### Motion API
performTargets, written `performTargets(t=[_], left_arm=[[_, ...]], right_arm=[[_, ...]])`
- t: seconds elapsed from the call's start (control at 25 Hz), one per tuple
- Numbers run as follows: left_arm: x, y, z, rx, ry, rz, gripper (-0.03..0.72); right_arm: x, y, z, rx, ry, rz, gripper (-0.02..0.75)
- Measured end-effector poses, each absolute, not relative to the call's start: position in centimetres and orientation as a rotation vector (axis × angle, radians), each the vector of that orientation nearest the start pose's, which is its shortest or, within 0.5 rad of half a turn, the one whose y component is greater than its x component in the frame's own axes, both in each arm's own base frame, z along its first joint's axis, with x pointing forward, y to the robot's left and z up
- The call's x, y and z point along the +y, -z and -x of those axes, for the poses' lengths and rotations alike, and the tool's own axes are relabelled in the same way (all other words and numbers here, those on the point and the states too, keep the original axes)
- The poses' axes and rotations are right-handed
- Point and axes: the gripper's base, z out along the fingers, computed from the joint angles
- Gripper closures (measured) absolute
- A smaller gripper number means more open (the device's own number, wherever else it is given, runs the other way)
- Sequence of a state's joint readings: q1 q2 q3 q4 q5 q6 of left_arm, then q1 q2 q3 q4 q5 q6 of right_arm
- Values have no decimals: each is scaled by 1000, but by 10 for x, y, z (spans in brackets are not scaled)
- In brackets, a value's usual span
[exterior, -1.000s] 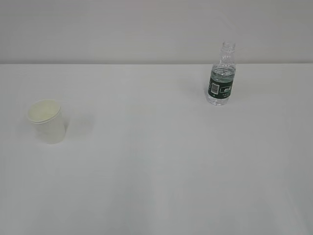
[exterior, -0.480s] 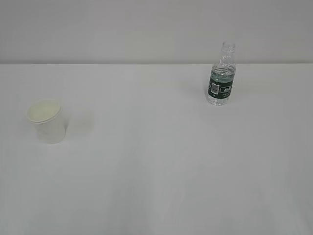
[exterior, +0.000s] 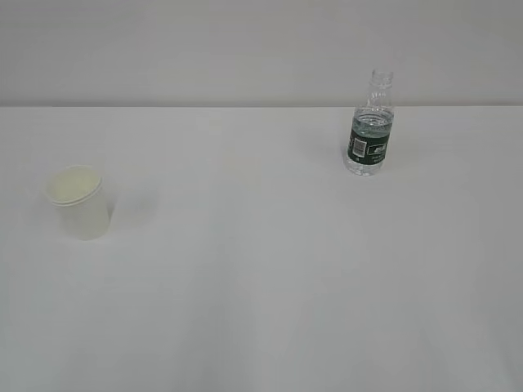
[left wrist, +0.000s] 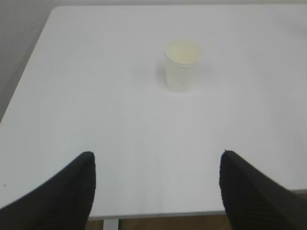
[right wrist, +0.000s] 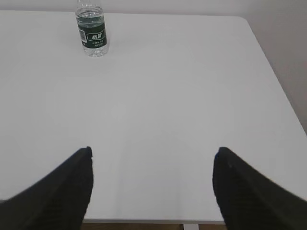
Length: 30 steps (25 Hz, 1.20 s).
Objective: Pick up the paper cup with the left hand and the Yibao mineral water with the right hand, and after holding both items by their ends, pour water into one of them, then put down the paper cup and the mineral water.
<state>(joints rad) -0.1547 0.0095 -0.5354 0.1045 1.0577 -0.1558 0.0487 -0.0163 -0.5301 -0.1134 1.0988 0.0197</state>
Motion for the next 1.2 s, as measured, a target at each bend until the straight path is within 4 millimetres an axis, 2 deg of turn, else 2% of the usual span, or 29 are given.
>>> performTargets(t=[0.52,0.8,1.2], left_arm=[[8,-310,3,1788,103,-5,116],[7,-313,1,1760,104,-7,116],[2,-321,-26,1787,103,-21,116]], right_arm=[[-5,-294,8,1892,34,27,150],[-5,-301,6,1821,30,28,150],[-4,-299,1,1784,22,32,150]])
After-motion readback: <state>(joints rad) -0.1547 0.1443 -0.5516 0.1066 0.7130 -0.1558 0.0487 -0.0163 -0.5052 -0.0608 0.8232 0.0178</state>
